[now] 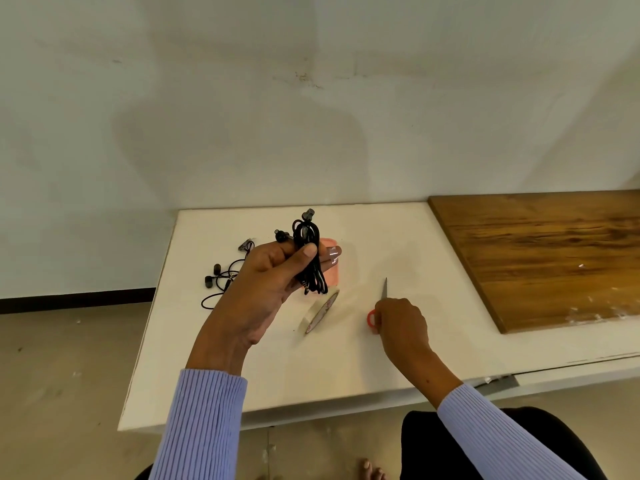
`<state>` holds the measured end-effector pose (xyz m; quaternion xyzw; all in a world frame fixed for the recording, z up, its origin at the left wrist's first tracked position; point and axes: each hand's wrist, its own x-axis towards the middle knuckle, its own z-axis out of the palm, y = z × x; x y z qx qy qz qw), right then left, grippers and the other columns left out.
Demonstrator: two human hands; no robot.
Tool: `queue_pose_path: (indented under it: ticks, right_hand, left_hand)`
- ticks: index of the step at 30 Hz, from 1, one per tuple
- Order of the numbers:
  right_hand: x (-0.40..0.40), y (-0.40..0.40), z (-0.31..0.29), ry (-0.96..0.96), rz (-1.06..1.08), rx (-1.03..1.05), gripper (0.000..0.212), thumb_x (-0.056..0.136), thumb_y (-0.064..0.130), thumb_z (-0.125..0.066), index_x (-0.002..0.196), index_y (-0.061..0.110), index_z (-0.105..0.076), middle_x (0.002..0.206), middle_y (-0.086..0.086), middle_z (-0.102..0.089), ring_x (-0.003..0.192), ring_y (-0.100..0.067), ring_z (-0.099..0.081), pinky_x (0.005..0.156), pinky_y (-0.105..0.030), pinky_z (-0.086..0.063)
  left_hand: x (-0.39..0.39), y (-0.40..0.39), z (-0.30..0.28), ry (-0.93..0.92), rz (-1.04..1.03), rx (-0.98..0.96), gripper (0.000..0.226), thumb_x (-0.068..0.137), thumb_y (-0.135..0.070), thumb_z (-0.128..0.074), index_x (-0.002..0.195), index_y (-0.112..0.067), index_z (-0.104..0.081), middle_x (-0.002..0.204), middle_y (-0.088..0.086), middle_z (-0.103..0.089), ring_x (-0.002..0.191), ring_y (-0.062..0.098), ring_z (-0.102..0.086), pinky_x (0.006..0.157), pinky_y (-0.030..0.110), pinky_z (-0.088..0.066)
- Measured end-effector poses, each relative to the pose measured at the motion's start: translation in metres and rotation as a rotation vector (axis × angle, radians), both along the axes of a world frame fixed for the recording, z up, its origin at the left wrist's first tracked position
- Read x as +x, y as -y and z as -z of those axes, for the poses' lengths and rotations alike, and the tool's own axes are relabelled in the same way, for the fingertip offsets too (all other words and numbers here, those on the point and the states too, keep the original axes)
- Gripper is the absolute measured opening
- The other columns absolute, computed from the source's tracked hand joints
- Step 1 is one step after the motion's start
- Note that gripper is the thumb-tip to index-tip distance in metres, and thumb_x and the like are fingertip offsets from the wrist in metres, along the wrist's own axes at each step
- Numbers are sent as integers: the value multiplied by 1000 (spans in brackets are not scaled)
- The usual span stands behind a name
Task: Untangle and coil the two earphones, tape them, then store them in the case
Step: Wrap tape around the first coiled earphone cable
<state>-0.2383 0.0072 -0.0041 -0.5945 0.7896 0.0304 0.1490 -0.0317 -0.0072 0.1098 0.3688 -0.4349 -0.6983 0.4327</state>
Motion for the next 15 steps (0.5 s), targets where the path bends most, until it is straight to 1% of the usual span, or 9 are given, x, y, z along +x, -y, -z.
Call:
queue_pose_path:
  ticks: [2, 4, 5, 8, 10, 13, 15]
  right_hand:
    - [0, -1, 0, 38, 28, -48, 19, 92, 16, -55, 109, 8, -62, 107, -8, -65, 93, -22, -64, 85, -28, -51]
    - [2, 0, 1, 56, 53, -101, 26, 95, 28, -51, 113, 9, -56, 109, -8, -60, 91, -22, -62, 81, -30, -51]
    - [2, 1, 1, 61, 62, -113, 29, 95, 30, -51, 115, 9, -54, 109, -8, -59, 90, -22, -62, 80, -30, -51]
    - [3, 2, -1, 50, 52, -104, 30, 91, 21, -58, 118, 10, -52, 110, -7, -58, 89, -21, -61, 79, -27, -50]
    - [3, 2, -1, 48, 45, -93, 29, 88, 16, -61, 116, 11, -53, 110, -7, -57, 88, -20, -60, 78, -27, -49]
    - [4, 1, -4, 54, 47, -76, 26, 86, 18, -65, 108, 12, -54, 106, -6, -57, 80, -16, -54, 74, -25, -48]
    - [6, 0, -6, 28, 42, -49, 22, 86, 18, -65, 104, 12, -54, 99, -4, -58, 77, -15, -53, 72, -25, -47]
  left_hand:
    - [-1, 0, 0, -1, 9, -1, 22, 89, -13, -49, 99, -4, -67, 108, 13, -70, 107, 24, -65, 96, 28, -48]
    - [-1, 0, 0, -7, 7, 3, 21, 91, -12, -49, 97, -4, -67, 108, 13, -70, 106, 24, -66, 95, 27, -49]
    - [-1, 0, 0, -7, 8, 3, 21, 92, -11, -48, 96, -5, -67, 108, 14, -70, 106, 24, -66, 95, 27, -50]
    - [-2, 0, 0, -15, 19, 2, 21, 92, -11, -48, 98, -4, -67, 109, 14, -70, 106, 24, -66, 93, 26, -51]
    - [-2, 0, 1, -21, 21, 5, 22, 90, -12, -49, 99, -3, -66, 108, 14, -70, 106, 24, -65, 93, 26, -51]
    - [-3, 1, 1, -32, 21, 12, 21, 91, -11, -48, 98, -5, -67, 108, 15, -70, 106, 25, -65, 91, 25, -52]
    - [-3, 1, 1, -36, 23, 17, 21, 91, -10, -47, 98, -4, -66, 109, 16, -70, 107, 25, -65, 92, 26, -52]
